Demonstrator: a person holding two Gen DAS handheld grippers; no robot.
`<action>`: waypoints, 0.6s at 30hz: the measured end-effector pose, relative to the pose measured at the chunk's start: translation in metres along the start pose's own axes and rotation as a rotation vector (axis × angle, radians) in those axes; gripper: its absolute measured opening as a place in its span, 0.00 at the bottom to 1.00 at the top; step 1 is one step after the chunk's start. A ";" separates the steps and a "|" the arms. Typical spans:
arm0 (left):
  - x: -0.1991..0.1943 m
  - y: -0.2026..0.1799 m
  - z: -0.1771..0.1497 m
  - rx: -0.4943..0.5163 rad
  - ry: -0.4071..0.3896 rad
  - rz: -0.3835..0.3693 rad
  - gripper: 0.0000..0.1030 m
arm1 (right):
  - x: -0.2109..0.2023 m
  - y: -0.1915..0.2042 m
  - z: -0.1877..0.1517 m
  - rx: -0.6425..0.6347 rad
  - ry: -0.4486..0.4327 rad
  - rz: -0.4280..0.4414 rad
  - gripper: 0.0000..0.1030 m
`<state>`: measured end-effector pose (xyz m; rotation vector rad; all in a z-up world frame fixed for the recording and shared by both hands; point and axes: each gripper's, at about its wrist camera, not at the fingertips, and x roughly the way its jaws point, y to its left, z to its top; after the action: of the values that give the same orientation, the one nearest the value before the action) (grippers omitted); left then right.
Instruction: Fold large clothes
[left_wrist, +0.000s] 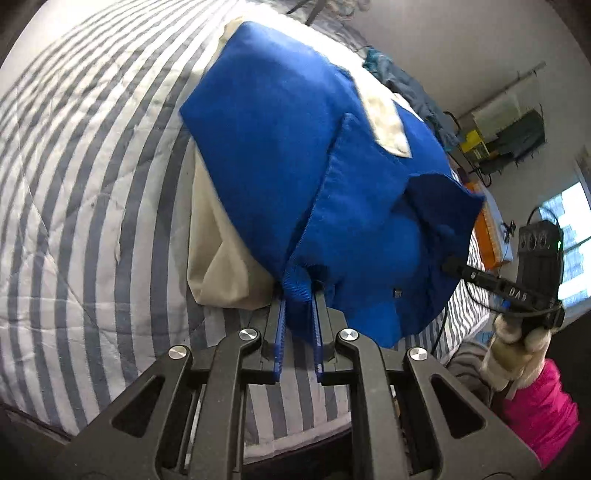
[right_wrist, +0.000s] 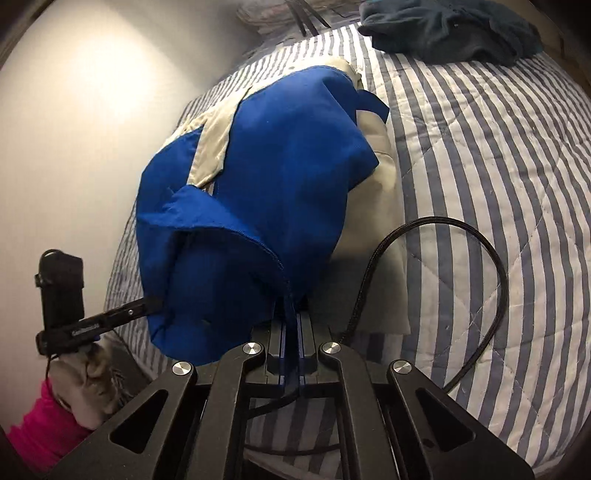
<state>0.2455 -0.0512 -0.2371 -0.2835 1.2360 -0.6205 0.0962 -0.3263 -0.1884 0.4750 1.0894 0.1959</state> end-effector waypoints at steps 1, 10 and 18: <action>-0.006 -0.002 -0.004 0.011 0.002 -0.004 0.12 | -0.006 0.005 0.000 -0.031 -0.001 0.005 0.03; -0.077 -0.025 0.020 0.109 -0.132 0.005 0.22 | -0.081 -0.009 0.009 -0.065 -0.143 0.102 0.50; -0.055 0.031 0.089 -0.115 -0.182 -0.003 0.59 | -0.041 -0.076 0.058 0.213 -0.193 0.254 0.54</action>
<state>0.3276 -0.0054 -0.1815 -0.4288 1.0979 -0.5146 0.1229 -0.4252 -0.1691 0.8088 0.8626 0.2530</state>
